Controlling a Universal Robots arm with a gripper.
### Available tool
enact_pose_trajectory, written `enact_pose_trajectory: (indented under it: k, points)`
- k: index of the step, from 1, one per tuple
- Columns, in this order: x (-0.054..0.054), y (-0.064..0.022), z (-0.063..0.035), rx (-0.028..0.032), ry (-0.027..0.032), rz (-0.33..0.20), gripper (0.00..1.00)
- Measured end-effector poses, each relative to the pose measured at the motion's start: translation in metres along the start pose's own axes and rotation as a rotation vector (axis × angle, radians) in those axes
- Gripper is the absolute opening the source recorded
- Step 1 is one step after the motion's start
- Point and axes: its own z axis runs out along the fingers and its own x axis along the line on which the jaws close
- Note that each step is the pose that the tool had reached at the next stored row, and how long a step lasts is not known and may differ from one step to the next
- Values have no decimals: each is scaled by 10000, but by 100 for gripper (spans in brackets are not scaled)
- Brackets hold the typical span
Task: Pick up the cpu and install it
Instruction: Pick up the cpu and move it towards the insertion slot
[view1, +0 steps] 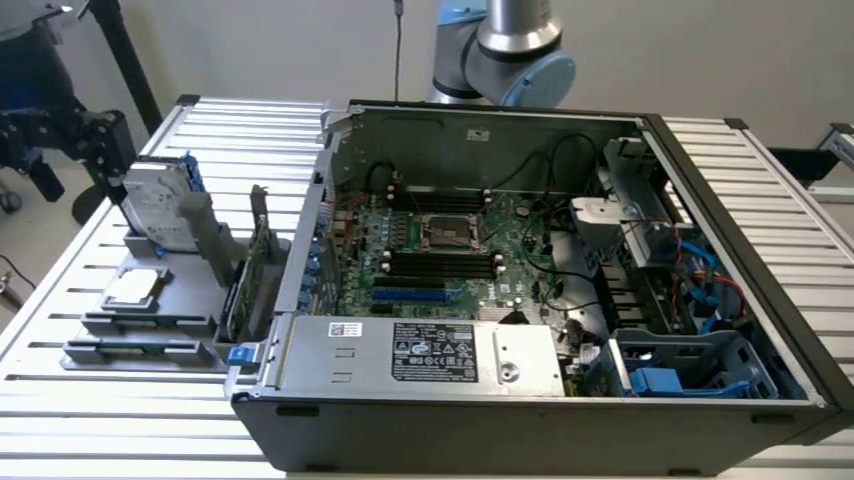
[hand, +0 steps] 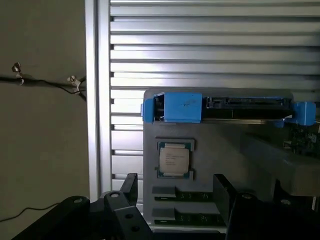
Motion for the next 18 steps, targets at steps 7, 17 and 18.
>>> enact_pose_trajectory:
  k: [7, 17, 18]
  points:
    - [19, -111, 132, -2, -11, 83, 71]
    - [-8, -235, 317, -27, -37, 246, 71]
    - [-14, -236, 334, -29, -36, 251, 71]
